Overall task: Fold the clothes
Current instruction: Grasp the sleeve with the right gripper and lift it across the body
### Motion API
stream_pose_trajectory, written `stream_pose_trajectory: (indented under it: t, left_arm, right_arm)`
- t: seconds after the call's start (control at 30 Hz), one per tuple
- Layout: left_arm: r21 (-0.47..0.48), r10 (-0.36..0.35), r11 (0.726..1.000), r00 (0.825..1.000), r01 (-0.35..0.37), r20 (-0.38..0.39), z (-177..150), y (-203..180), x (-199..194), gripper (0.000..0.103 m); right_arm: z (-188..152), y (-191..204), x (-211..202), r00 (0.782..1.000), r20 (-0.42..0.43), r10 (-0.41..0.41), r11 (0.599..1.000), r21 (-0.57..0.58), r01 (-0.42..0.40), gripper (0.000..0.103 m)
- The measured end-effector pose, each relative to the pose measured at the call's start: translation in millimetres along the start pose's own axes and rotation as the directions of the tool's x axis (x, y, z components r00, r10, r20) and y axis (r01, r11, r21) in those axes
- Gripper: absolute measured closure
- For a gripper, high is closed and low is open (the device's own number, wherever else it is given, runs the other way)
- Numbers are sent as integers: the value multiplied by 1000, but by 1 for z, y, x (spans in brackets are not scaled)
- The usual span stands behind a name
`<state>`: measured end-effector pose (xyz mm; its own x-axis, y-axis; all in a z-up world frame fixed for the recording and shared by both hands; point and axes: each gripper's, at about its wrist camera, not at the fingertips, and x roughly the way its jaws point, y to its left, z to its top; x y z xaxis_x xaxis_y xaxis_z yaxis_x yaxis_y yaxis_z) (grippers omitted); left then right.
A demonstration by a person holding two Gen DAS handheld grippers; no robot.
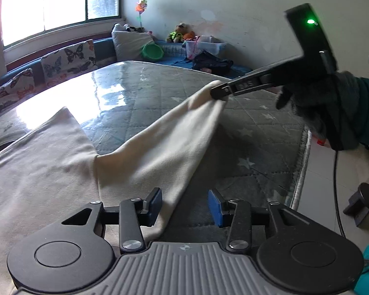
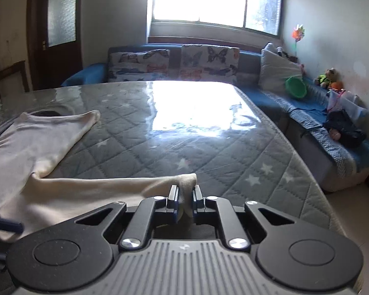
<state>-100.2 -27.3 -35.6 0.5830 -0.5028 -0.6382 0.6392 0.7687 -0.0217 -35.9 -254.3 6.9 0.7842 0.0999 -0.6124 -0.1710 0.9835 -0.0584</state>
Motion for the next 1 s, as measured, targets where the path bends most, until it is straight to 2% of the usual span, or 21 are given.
stream_pose_trajectory:
  t: [0.07,0.1,0.13,0.2,0.43,0.53,0.6,0.77,0.93,1.0]
  left_arm:
    - [-1,-10,1000,1000,10,1,0,1,-1,58]
    - [-4,-14,1000,1000,14,0,0,2,-1,58]
    - [-9,-15,1000,1000,15,-1,1,3,-2,58]
    - [-20,-12,1000,1000,12,4,3,5,-5,57]
    - [-106,58,993,996,-51,66,12,26,-30,53]
    - [-140,108,985,992,-98,58,9,40,-37,52]
    - [-157,135,979,990,-127,44,6,47,-40,52]
    - [-173,136,976,991,-132,13,-5,53,-36,50]
    - [-149,92,985,996,-88,16,-5,43,-24,47]
    - [-139,77,988,997,-74,18,-6,40,-19,41]
  right_arm:
    - [-7,-1,10,999,-40,-5,1000,-3,5,91]
    - [-10,-2,13,999,-51,-9,1000,-2,9,84]
    - [-13,-2,15,998,-53,-15,1000,1,15,81]
    - [-13,-5,13,999,-44,-28,999,21,29,58]
    - [-14,-17,7,998,-59,30,990,140,-21,54]
    - [-21,-18,11,997,-64,43,986,164,-32,59]
    - [-21,-20,12,997,-48,55,981,189,-45,89]
    - [-12,-24,2,997,16,81,963,256,-82,94]
    - [8,-20,-20,991,90,97,962,245,-116,94]
    - [17,-16,-28,988,113,104,964,231,-128,94]
